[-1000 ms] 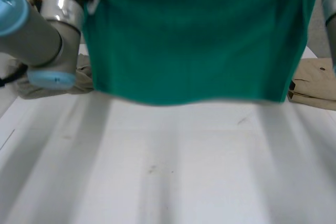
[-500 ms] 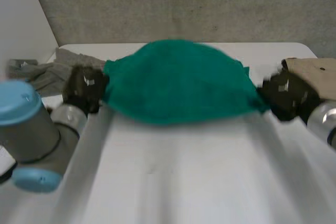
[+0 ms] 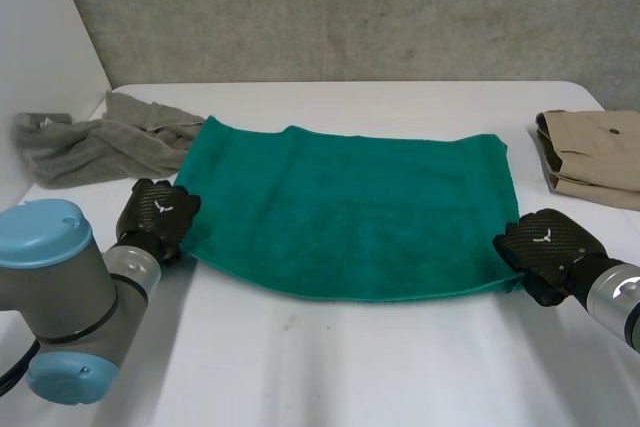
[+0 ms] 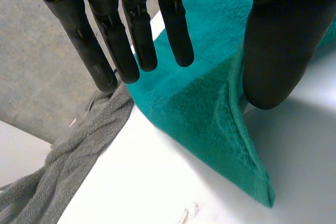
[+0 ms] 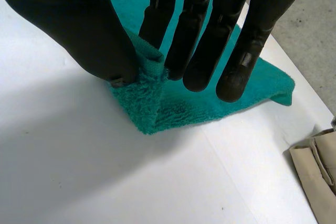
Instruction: Fold the laundry.
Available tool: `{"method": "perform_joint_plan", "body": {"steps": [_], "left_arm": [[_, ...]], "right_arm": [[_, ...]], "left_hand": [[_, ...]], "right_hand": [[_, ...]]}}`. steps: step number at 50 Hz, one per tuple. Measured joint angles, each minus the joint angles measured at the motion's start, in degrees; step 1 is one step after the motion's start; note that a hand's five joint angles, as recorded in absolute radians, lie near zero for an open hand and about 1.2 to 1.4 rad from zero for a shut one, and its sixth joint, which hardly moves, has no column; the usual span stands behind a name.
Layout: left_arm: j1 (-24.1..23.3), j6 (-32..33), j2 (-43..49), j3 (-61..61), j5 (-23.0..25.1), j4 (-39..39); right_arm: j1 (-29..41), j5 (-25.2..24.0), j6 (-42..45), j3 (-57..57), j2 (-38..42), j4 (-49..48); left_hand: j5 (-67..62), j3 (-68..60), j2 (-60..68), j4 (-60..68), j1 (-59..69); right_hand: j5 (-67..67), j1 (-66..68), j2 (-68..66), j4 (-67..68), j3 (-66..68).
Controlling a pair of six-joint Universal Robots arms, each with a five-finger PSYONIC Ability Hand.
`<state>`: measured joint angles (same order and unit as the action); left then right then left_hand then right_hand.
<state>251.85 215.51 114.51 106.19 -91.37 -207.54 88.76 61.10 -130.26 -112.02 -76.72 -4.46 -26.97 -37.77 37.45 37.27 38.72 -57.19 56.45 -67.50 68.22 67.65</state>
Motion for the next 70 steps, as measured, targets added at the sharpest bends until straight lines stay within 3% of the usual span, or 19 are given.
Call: {"method": "perform_joint_plan", "body": {"steps": [11, 12, 13, 14, 15, 23, 33, 37, 41, 45, 53, 59, 70], "left_arm": [[0.6, 0.1, -1.9, 2.0, -3.4, 1.1], [0.6, 0.1, -2.2, 2.3, -3.6, 1.2], [0.7, 0.1, -2.8, 2.9, -3.9, 1.3], [0.7, 0.1, -2.8, 2.9, -3.9, 1.3], [0.8, 0.2, -3.5, 3.7, -4.0, 1.5], [1.4, 4.9, -5.4, 6.3, -3.8, 5.3], [1.5, 19.0, -17.7, 13.1, -3.7, 24.9], [1.2, 23.3, -26.7, 16.9, -2.6, 40.3], [1.2, 24.3, -30.3, 17.1, -0.2, 45.9], [1.5, 23.6, -30.0, 14.5, 2.5, 42.2], [0.7, 20.9, -18.5, 5.9, 3.0, 25.8], [-2.0, 19.6, -1.6, -7.1, -1.2, 13.6], [-3.8, 19.9, 17.4, -27.6, -8.2, 5.7]], "right_arm": [[-0.3, 1.1, -0.2, -0.7, 0.0, -0.5], [-0.3, 1.2, -0.3, -0.6, 0.0, -0.5], [-0.3, 1.4, -0.4, -0.6, -0.1, -0.5], [-0.3, 1.4, -0.4, -0.6, -0.1, -0.5], [-0.3, 1.6, -0.5, -0.5, -0.1, -0.3], [-0.3, 1.9, -0.2, 0.5, -0.7, 2.5], [-4.7, 1.6, 8.3, 4.7, -7.6, 27.0], [-12.0, 1.1, 24.7, 4.9, -11.9, 46.0], [-15.2, -0.1, 30.8, 4.6, -12.5, 51.7], [-16.5, -2.3, 31.8, 5.5, -9.7, 49.5], [-10.1, -0.9, 20.0, 12.5, -0.6, 34.3], [-1.2, 4.7, 12.0, 21.8, 7.9, 19.1], [5.2, 7.8, 12.4, 35.6, 21.8, 2.9]], "left_hand": [[-1.8, -1.3, 1.7, 1.3, 1.0], [-4.3, -3.4, 3.8, 4.0, 3.6], [-14.7, -14.1, 14.6, 14.7, 15.5], [-14.7, -14.1, 14.6, 14.7, 15.5], [-25.7, -25.1, 25.7, 25.8, 26.6], [-29.2, -30.6, 31.1, 31.4, 27.4], [-29.2, -30.6, 31.2, 31.4, 27.4], [-29.2, -30.6, 31.2, 31.4, 27.4], [-29.2, -30.6, 31.2, 31.4, 27.4], [-29.2, -30.7, 31.3, 31.4, 27.4], [-29.2, -30.7, 31.3, 31.6, 27.4], [-29.2, -30.7, 31.3, 31.6, 27.4], [-29.2, -30.7, 31.3, 31.6, 27.4]], "right_hand": [[0.0, 0.0, 0.0, 0.0, 0.0], [0.0, 0.0, 0.0, 0.0, 0.0], [0.0, 0.0, 0.0, 0.0, 0.0], [0.0, 0.0, 0.0, 0.0, 0.0], [0.0, 0.0, 0.0, 0.0, 0.0], [0.0, 0.0, 0.0, 0.0, 0.0], [0.0, 0.0, 0.0, 0.0, 0.0], [0.0, 0.0, 0.0, 0.0, 0.0], [0.0, 0.0, 0.0, 0.0, 0.0], [0.0, 0.0, 0.0, 0.0, 0.0], [0.0, 0.0, 0.0, 0.0, 0.0], [0.0, 0.0, 0.0, 0.0, 0.0], [0.0, 0.0, 0.0, 0.0, 0.0]]}}
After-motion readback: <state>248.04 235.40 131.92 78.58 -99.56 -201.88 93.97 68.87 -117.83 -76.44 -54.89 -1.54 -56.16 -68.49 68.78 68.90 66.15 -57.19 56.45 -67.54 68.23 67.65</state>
